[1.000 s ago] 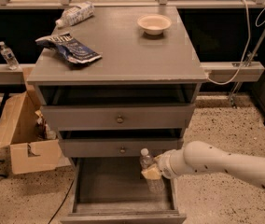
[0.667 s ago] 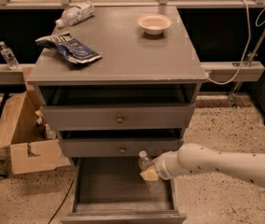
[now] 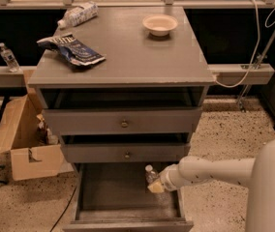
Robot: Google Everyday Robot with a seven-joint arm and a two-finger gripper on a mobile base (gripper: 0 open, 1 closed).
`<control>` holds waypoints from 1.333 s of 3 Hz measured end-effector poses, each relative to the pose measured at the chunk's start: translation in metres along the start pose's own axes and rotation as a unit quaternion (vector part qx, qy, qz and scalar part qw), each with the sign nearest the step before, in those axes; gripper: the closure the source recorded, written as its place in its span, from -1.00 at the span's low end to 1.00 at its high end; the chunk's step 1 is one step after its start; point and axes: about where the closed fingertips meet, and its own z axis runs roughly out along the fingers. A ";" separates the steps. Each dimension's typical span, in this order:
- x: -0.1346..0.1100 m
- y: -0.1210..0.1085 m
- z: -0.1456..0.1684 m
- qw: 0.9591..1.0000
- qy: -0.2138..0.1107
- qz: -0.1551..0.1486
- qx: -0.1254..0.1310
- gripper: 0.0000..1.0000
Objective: Place water bottle into bottom drawer
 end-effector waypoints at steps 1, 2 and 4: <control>0.021 -0.007 0.037 1.000 -0.012 0.009 -0.020 1.00; 0.038 -0.008 0.070 0.999 -0.018 0.018 -0.040 1.00; 0.074 -0.005 0.121 0.999 0.008 0.035 -0.038 1.00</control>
Offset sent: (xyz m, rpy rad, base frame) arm 0.0021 0.0083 -0.1282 0.1272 0.0828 0.0066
